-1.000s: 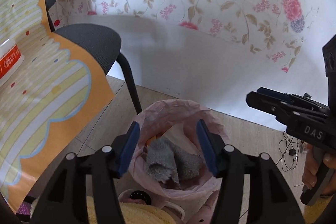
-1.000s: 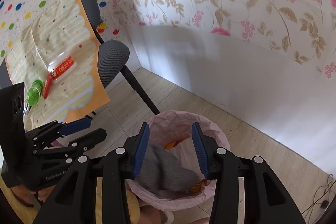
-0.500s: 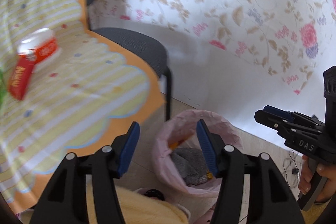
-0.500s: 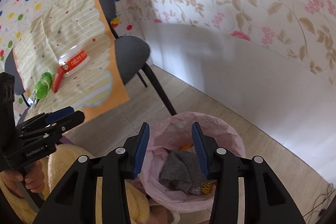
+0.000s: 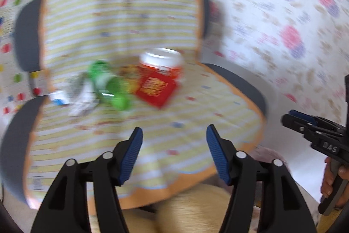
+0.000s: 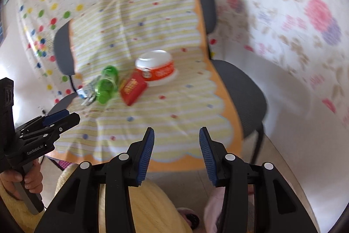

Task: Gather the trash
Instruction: 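Move both tools back over the trash on the chair, then grasp the red snack bag with the right tool while the left tool grasps the white striped napkin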

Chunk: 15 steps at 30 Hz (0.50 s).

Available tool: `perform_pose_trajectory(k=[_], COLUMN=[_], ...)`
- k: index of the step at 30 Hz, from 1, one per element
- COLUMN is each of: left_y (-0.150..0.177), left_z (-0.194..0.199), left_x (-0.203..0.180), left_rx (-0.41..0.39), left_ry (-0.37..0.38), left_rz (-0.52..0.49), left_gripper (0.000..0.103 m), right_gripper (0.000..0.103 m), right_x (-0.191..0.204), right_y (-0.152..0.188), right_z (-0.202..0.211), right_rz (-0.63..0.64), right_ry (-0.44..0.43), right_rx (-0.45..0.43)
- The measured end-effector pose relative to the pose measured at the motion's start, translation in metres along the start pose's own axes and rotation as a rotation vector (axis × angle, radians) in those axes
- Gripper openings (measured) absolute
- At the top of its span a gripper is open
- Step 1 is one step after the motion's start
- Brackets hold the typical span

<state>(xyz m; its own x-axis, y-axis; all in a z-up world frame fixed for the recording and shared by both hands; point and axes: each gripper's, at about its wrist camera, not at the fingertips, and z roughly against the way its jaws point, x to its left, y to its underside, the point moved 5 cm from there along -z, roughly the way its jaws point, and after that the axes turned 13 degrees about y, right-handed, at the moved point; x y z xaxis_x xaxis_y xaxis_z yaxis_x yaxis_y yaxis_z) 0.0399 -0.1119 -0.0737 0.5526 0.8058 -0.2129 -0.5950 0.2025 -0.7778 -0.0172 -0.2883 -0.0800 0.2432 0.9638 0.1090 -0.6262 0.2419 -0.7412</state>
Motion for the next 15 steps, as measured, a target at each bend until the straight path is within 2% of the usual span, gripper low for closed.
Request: perform_pose_trajectory(k=[2, 8, 10, 15], left_y=[-0.004, -0.009, -0.01, -0.009], left_z=[0.016, 0.054, 0.06, 0.053], left_x=[0.027, 0.094, 0.112, 0.146], left_rx=[-0.031, -0.059, -0.06, -0.041], left_ry=[-0.078, -0.233, -0.262, -0.299], left_rz=[0.028, 0.097, 0.115, 0.162], left_gripper=[0.065, 0.066, 0.066, 0.067], right_gripper=[0.045, 0.047, 0.051, 0.052], right_x=[0.023, 0.08, 0.096, 0.12], right_y=[-0.012, -0.042, -0.052, -0.072], right_z=[-0.007, -0.026, -0.038, -0.078], right_rz=[0.035, 0.112, 0.132, 0.167], right_ry=[-0.031, -0.105, -0.12, -0.118], right_rx=[-0.004, -0.017, -0.014, 0.007])
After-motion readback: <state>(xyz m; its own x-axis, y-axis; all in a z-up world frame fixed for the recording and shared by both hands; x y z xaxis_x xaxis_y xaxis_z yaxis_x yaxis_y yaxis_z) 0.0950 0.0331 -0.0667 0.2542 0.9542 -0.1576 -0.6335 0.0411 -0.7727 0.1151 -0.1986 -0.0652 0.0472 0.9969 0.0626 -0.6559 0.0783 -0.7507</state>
